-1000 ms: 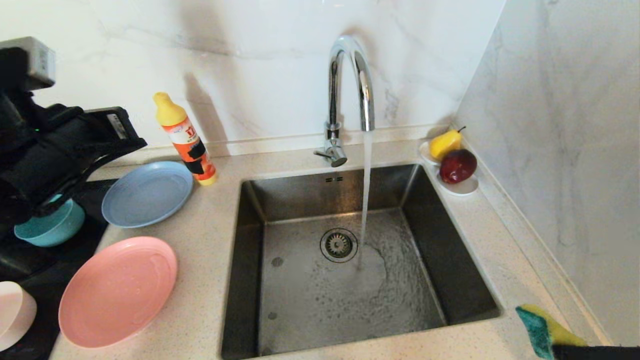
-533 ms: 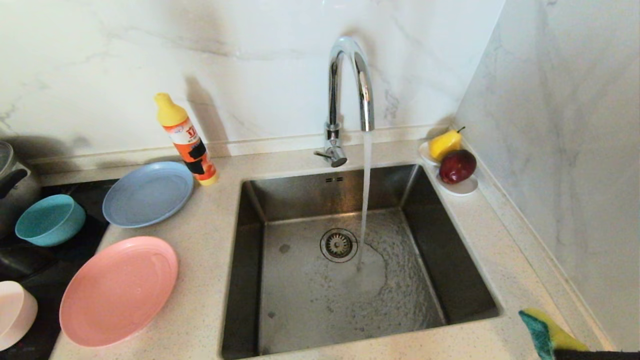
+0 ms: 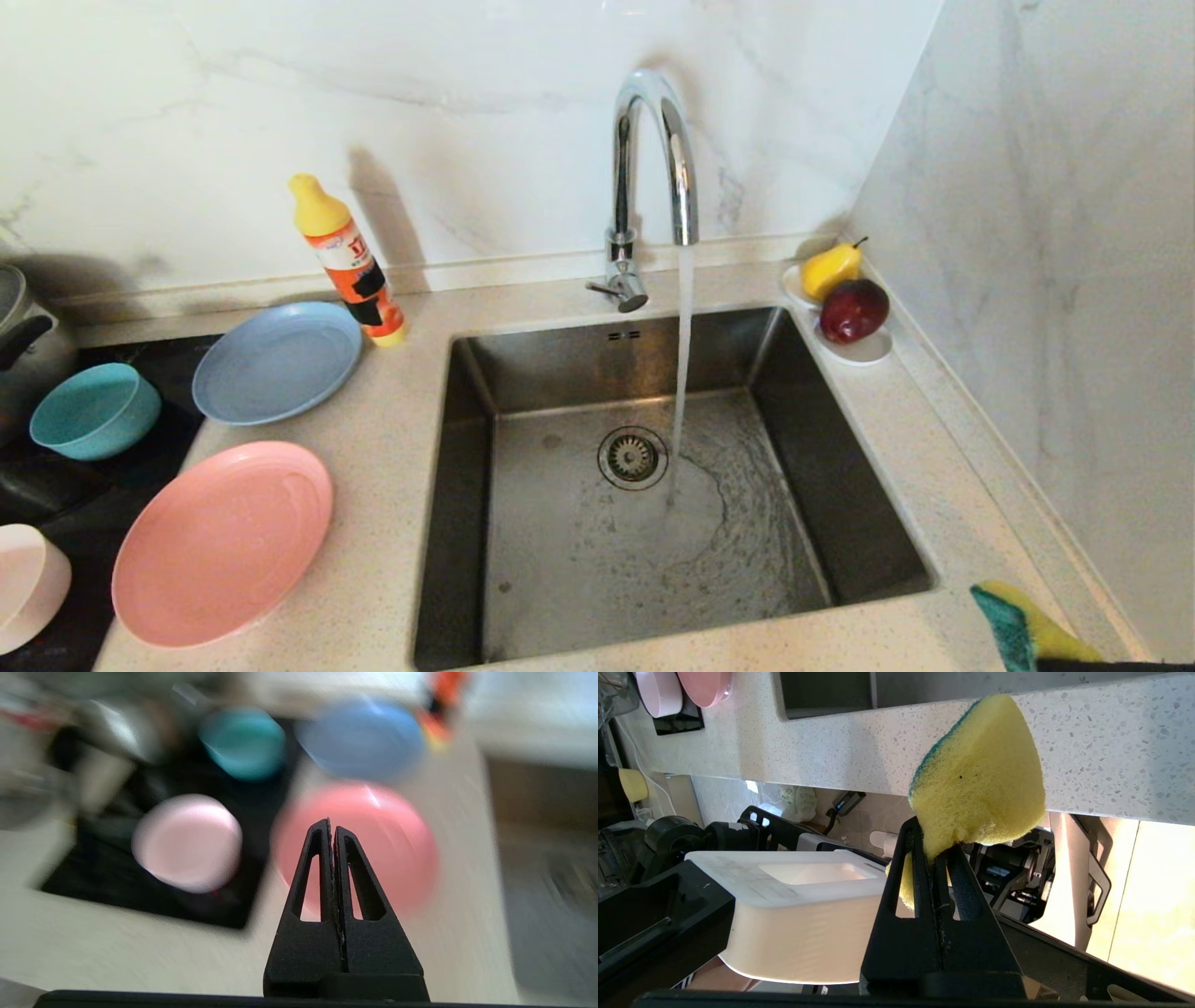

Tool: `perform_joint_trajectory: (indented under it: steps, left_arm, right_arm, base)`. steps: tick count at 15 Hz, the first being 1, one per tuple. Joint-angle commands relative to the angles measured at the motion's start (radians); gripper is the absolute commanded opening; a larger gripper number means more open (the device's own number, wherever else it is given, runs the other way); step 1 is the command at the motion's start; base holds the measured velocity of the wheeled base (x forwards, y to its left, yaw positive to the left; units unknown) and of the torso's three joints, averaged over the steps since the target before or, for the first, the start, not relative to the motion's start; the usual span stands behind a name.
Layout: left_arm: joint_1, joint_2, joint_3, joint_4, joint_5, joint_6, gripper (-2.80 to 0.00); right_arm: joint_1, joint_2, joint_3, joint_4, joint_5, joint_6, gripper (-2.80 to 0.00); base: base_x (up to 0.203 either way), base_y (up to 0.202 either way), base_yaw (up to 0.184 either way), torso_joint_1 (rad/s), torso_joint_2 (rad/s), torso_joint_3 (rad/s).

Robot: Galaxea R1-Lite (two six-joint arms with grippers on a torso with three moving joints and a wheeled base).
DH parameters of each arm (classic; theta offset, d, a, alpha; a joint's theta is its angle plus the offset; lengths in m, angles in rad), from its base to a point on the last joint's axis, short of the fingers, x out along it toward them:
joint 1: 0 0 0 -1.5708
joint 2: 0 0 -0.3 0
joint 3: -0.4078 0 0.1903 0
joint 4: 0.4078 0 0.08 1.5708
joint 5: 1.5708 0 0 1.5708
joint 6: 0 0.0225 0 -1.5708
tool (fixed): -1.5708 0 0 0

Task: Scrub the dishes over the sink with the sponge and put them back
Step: Put down the sponge

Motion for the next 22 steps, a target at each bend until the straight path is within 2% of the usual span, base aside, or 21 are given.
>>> perform_joint_trajectory:
  steps: [1,2,3,5,6,9,10,13,15,19,21,22]
  left_arm:
    - [0.006,-0.174,0.073,0.153,-0.128,0.016,-2.80]
    - [0.007,-0.181,0.134,0.157,-0.160,0.026,-2.80]
    - [0.007,-0.180,0.184,0.110,-0.194,0.027,-2.80]
    - [0.007,-0.179,0.253,0.027,-0.332,0.041,-2.80]
    - [0.007,-0.179,0.251,0.027,-0.331,0.058,-2.80]
    - [0.008,-0.179,0.256,0.016,-0.330,0.057,-2.80]
    - [0.007,-0.179,0.256,0.016,-0.330,0.051,-2.80]
    - [0.008,-0.179,0.256,0.016,-0.330,0.049,-2.80]
    - [0.008,-0.179,0.256,0.016,-0.330,0.049,-2.80]
    - [0.008,-0.179,0.256,0.016,-0.330,0.049,-2.80]
    - [0.008,-0.179,0.256,0.016,-0.330,0.049,-2.80]
    - [0.008,-0.179,0.256,0.016,-0.329,0.049,-2.80]
  right_arm:
    - [0.000,-0.008,0.000,0.002,0.002,0.002,-2.80]
    - [0.001,-0.008,-0.002,0.001,0.001,0.002,-2.80]
    - [0.001,-0.006,-0.003,0.001,0.001,0.000,-2.80]
    - [0.000,-0.006,-0.002,0.000,-0.003,-0.002,-2.80]
    - [0.000,-0.006,0.001,0.001,-0.003,-0.003,-2.80]
    - [-0.001,-0.006,-0.005,-0.001,-0.013,-0.006,-2.80]
    - [-0.001,-0.007,-0.002,-0.001,-0.025,-0.030,-2.80]
    - [-0.012,-0.009,0.021,0.002,-0.109,-0.144,-2.80]
    - [-0.014,-0.011,0.023,0.007,-0.137,-0.192,-2.80]
    - [-0.016,0.000,0.081,-0.002,-0.269,-0.366,-2.80]
    - [-0.016,-0.001,0.139,-0.039,-0.304,-0.439,-2.80]
    - [-0.016,0.000,0.182,-0.093,-0.349,-0.485,-2.80]
  base:
    - [0.000,0.000,0.000,0.000,0.00,0.000]
    - [0.000,0.000,0.000,0.000,0.00,0.000]
    - [0.000,0.000,0.000,0.000,0.00,0.000]
    - [0.000,0.000,0.000,0.000,0.00,0.000]
    - [0.000,0.000,0.000,0.000,0.00,0.000]
    - [0.000,0.000,0.000,0.000,0.00,0.000]
    - [0.000,0.000,0.000,0.000,0.00,0.000]
    - [0.000,0.000,0.000,0.000,0.00,0.000]
    - [0.000,0.000,0.000,0.000,0.00,0.000]
    - [0.000,0.000,0.000,0.000,0.00,0.000]
    - [0.000,0.000,0.000,0.000,0.00,0.000]
    - [0.000,0.000,0.000,0.000,0.00,0.000]
